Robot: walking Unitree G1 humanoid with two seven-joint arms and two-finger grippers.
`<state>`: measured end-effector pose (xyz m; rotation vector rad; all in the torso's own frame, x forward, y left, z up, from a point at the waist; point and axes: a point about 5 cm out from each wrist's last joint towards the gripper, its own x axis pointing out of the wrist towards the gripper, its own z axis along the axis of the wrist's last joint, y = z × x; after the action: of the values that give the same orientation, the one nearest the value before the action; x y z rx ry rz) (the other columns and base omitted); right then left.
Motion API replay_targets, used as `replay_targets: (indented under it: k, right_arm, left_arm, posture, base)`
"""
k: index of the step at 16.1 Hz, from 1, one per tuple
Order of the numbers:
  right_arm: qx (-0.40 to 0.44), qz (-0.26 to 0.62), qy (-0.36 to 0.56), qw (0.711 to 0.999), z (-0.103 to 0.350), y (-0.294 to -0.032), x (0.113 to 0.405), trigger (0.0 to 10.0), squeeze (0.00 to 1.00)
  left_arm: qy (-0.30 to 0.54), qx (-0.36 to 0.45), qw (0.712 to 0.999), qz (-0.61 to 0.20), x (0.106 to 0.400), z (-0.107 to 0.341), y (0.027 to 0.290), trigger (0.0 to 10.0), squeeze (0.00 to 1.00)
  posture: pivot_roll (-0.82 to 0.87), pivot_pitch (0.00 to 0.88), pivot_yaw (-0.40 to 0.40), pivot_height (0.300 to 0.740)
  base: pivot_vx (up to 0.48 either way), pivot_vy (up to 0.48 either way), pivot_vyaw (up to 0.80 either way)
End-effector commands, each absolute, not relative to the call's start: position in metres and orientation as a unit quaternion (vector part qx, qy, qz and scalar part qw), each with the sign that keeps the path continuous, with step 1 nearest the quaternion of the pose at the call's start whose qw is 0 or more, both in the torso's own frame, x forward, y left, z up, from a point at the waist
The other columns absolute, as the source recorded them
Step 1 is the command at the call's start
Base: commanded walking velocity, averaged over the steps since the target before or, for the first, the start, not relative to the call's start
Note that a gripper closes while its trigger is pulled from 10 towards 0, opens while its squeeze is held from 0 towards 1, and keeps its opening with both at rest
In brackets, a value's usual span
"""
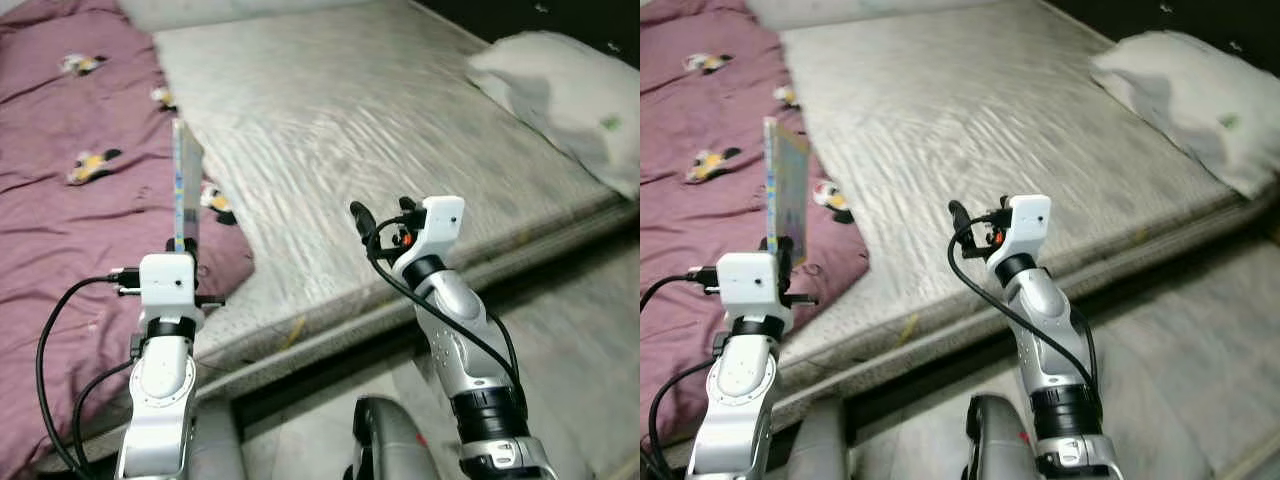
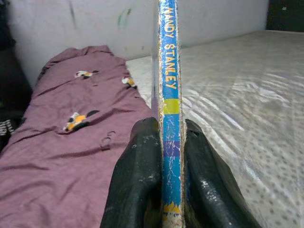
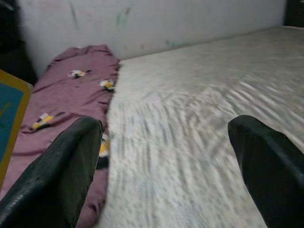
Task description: Clean up the room
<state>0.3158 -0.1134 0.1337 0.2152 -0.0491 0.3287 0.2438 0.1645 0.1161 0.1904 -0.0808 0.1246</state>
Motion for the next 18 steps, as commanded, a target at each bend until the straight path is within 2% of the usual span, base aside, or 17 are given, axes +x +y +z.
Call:
replay_targets:
  k: [1, 4, 10, 14, 16, 18]
  right_arm:
    - [0.104, 0.155, -0.035, 0.982, 0.14, -0.116, 0.32, 10.0, 0.0]
    - [0.098, 0.144, -0.037, 0.984, 0.14, -0.119, 0.321, 10.0, 0.0]
    - [0.089, 0.134, -0.039, 0.986, 0.141, -0.122, 0.325, 10.0, 0.0]
    - [0.083, 0.129, -0.039, 0.987, 0.139, -0.124, 0.325, 10.0, 0.0]
    - [0.052, 0.095, -0.022, 0.994, 0.129, -0.131, 0.324, 10.0, 0.0]
    - [0.045, 0.099, -0.021, 0.994, 0.126, -0.131, 0.321, 10.0, 0.0]
  left_arm:
    - [-0.055, 0.094, 0.993, 0.052, 0.244, 0.122, 0.164, 10.0, 0.0]
    - [-0.04, 0.104, 0.993, 0.047, 0.246, 0.117, 0.163, 10.0, 0.0]
    - [-0.019, 0.096, 0.994, 0.057, 0.245, 0.109, 0.164, 10.0, 0.0]
    - [-0.016, 0.097, 0.995, 0.033, 0.243, 0.106, 0.162, 10.0, 0.0]
    - [-0.003, 0.084, 0.996, 0.031, 0.243, 0.104, 0.16, 10.0, 0.0]
    - [0.001, 0.081, 0.996, 0.025, 0.241, 0.103, 0.16, 10.0, 0.0]
  posture:
    - [0.03, 0.0, -0.035, 0.714]
    - [0.03, 0.0, -0.046, 0.74]
    - [0.04, 0.0, -0.048, 0.74]
    - [0.04, 0.0, -0.054, 0.74]
    - [0.04, 0.0, -0.062, 0.74]
    - [0.04, 0.0, -0.057, 0.74]
  base:
    - [0.0, 0.0, 0.0]
    - [0.0, 0.0, 0.0]
    - [0.0, 0.0, 0.0]
    - [0.0, 0.0, 0.0]
    - [0.0, 0.0, 0.0]
    - [0.0, 0.0, 0.0]
